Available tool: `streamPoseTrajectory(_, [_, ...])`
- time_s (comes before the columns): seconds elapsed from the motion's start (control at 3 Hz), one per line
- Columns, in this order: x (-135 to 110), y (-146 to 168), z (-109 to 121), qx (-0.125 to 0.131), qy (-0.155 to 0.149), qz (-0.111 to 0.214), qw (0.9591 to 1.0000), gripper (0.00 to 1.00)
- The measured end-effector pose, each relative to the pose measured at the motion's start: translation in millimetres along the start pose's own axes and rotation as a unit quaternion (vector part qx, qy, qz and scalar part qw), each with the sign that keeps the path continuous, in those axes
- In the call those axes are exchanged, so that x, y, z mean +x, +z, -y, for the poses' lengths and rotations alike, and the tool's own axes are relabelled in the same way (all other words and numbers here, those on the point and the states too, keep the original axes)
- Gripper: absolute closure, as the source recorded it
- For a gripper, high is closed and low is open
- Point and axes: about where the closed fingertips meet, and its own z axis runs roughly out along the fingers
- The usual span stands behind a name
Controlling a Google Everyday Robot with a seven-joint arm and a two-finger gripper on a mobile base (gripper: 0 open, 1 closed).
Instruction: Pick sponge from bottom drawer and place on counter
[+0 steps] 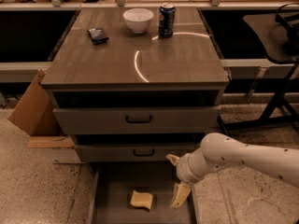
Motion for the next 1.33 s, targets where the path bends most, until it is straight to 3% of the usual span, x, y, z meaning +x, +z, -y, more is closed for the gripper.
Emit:
streamPoseTrajectory(0.33, [11,51,-1,-0.014,0.011,0.033,0.9993,0.0])
streamPoseTrajectory(0.67, [11,51,-1,-0.014,0.011,0.033,0.9993,0.0])
streamPoseTrajectory(1.33, [36,113,13,-0.035,0.011,0.06,0.9975,0.0])
